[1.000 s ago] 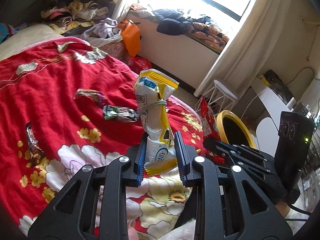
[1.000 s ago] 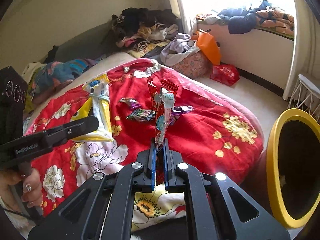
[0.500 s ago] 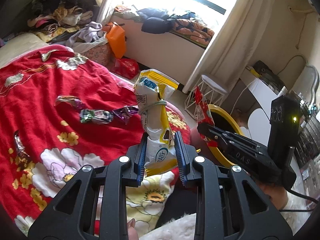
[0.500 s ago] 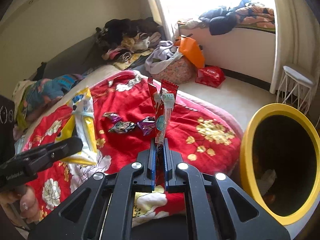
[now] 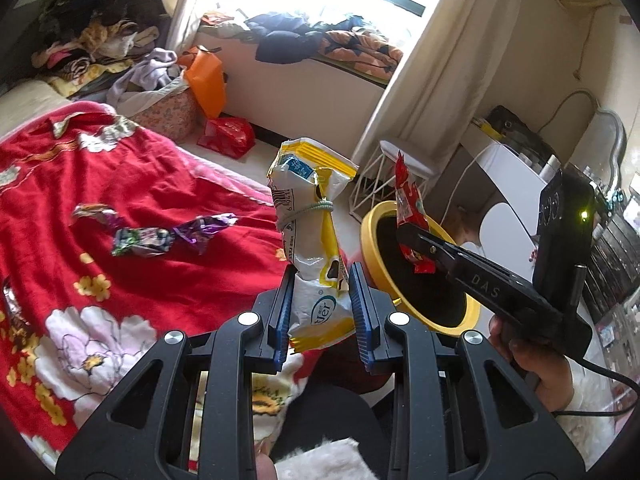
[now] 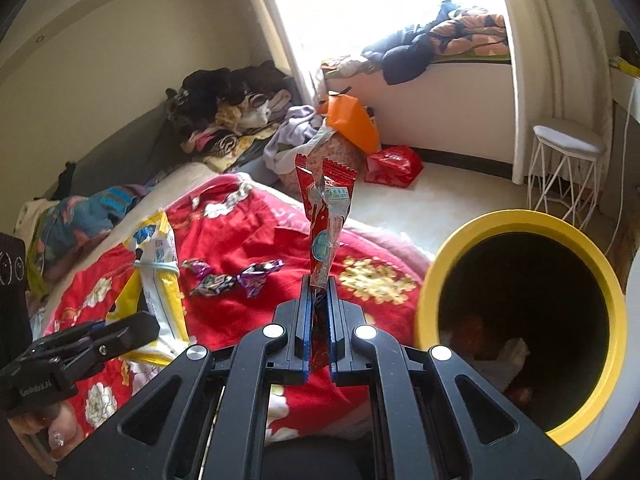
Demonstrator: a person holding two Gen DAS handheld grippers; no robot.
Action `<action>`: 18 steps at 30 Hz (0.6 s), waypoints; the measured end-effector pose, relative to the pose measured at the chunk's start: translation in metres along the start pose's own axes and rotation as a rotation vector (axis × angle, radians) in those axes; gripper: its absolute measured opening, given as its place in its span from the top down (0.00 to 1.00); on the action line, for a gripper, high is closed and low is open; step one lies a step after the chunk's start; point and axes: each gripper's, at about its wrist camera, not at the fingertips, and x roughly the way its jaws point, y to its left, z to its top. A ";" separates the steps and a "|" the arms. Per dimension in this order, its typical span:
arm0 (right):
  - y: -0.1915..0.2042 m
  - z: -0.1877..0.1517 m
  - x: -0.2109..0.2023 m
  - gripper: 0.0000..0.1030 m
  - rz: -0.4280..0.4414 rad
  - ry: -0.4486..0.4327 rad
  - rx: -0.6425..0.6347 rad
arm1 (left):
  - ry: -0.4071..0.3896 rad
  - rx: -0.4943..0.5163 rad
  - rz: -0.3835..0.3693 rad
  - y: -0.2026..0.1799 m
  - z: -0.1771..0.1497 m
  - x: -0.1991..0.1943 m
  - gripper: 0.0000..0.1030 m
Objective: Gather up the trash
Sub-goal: 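Carry the yellow-white snack bag and red wrapper over the yellow bin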
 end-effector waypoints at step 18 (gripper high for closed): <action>-0.078 -0.009 -0.028 0.94 -0.152 -0.045 0.150 | 0.024 0.087 -0.058 -0.051 0.006 0.036 0.80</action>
